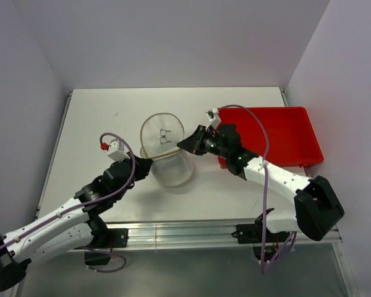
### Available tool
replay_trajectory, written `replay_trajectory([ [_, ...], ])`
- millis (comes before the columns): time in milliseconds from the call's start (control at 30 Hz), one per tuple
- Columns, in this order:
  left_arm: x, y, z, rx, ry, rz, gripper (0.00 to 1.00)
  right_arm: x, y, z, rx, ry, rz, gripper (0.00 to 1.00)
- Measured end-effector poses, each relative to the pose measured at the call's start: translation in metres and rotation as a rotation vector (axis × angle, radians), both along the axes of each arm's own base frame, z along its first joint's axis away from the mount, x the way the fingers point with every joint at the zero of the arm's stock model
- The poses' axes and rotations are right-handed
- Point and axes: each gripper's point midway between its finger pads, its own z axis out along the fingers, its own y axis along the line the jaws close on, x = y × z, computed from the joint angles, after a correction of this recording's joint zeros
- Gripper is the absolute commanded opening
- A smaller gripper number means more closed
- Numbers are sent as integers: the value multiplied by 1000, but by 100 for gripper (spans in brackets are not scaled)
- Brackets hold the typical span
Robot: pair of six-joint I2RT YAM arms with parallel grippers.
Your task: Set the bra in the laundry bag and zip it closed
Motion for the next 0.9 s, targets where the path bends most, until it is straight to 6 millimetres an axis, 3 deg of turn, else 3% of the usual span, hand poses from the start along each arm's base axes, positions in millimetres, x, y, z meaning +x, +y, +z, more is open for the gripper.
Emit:
replay_trajectory([
  [100, 1, -3, -8, 13, 8, -9, 0, 21, 10, -2, -40, 3, 7, 0],
  [167, -3, -10, -17, 27, 17, -24, 0, 36, 17, -8, -77, 22, 8, 12],
  [200, -5, -15, -20, 38, 20, -39, 0, 43, 20, -11, -97, 31, 9, 37],
  [233, -8, -21, -23, 44, 22, -55, 0, 49, 23, -12, -109, 41, 11, 51],
  [300, -13, -33, -26, 51, 20, -86, 0, 61, 24, -14, -147, 39, -12, 74],
  [333, -15, -38, -27, 50, 18, -99, 0, 68, 19, -14, -164, 34, -38, 77],
  [467, -16, -56, -34, 53, 15, -129, 0, 68, -5, -7, -191, -2, -118, 78],
  [600, -13, -72, -37, 58, 13, -153, 0, 25, -33, -14, -189, -11, -157, 76],
  [767, -7, -88, -32, 45, -7, -174, 0, -28, -21, -34, -134, 31, -78, 66],
  [900, -6, -97, -33, 43, -9, -194, 0, -34, -15, -45, -115, 81, -69, 63],
])
